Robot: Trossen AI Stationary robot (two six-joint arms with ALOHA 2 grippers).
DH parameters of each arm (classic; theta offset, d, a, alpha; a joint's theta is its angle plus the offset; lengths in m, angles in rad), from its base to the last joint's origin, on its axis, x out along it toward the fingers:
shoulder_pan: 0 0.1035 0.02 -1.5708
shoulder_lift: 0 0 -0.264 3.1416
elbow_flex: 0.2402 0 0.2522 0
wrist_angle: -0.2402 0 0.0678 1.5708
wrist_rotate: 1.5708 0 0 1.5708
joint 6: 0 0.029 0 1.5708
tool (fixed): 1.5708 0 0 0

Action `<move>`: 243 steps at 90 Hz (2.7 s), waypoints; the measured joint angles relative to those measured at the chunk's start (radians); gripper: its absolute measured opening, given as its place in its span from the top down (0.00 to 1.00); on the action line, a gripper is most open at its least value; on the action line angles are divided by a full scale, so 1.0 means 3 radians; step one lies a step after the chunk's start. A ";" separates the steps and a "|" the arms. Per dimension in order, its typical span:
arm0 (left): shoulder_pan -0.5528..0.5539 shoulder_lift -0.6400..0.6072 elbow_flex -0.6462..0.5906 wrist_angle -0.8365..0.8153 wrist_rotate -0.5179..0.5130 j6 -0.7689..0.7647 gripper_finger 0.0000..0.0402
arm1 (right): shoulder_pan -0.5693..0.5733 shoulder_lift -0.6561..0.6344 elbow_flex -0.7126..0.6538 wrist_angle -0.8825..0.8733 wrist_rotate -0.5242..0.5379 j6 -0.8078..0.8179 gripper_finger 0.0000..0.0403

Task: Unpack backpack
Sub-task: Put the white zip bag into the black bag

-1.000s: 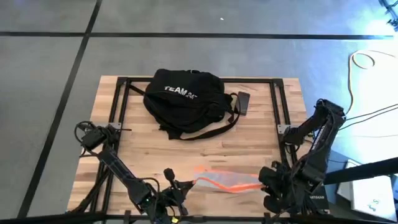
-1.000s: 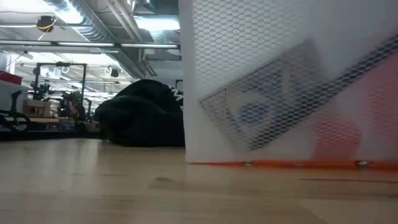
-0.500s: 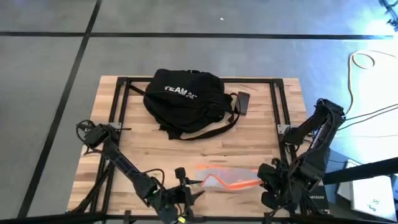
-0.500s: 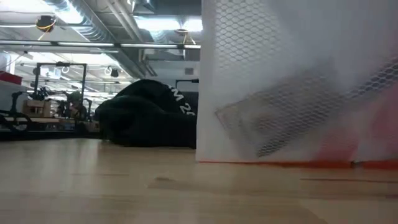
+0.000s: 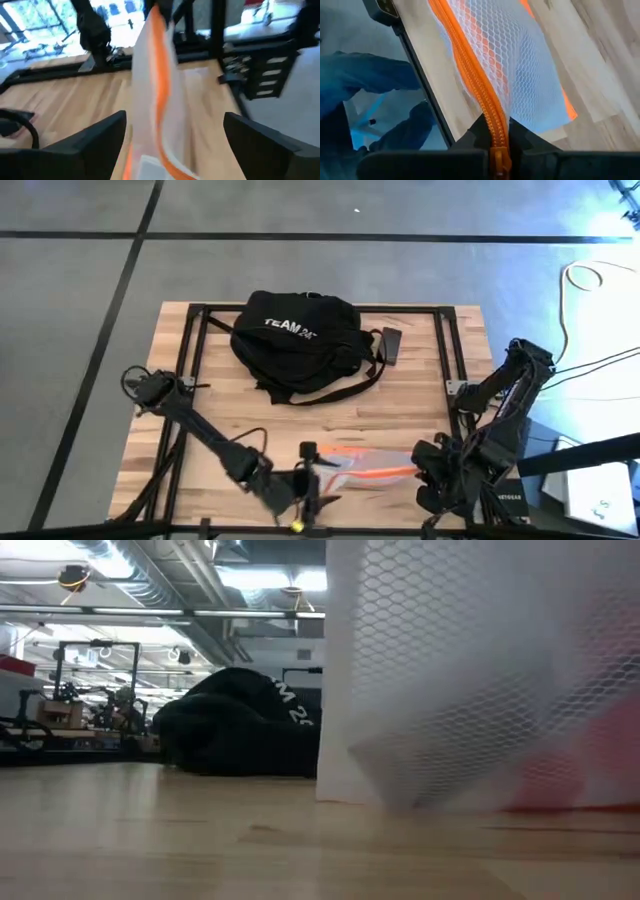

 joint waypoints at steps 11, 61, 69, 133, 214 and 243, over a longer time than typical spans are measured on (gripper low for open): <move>0.0069 0.0125 -0.0004 0.0285 0.0032 0.0053 0.20 | -0.0077 0.0000 0.0000 0.0005 -0.0003 -0.0033 1.00; 0.0159 0.0313 -0.0001 0.0234 -0.0786 0.0433 0.20 | -0.0230 0.0000 0.0000 0.0238 -0.0001 -0.0447 1.00; 0.0167 0.0313 -0.0001 0.0147 -0.0767 0.0475 0.23 | -0.0230 0.0000 0.0000 0.0242 -0.0001 -0.0455 1.00; 0.0160 0.0072 -0.0001 -0.0071 -0.0699 0.0753 1.00 | -0.0229 0.0000 0.0000 0.0232 0.0216 -0.0521 1.00; 0.0358 -0.0583 0.0000 -0.1081 0.0499 0.0252 1.00 | -0.0377 0.0000 -0.0003 0.0547 0.1359 -0.0933 1.00; 0.0325 -0.0612 0.0004 -0.1106 -0.0865 0.0207 1.00 | -0.0434 0.0000 -0.0003 0.0551 0.1579 -0.1145 1.00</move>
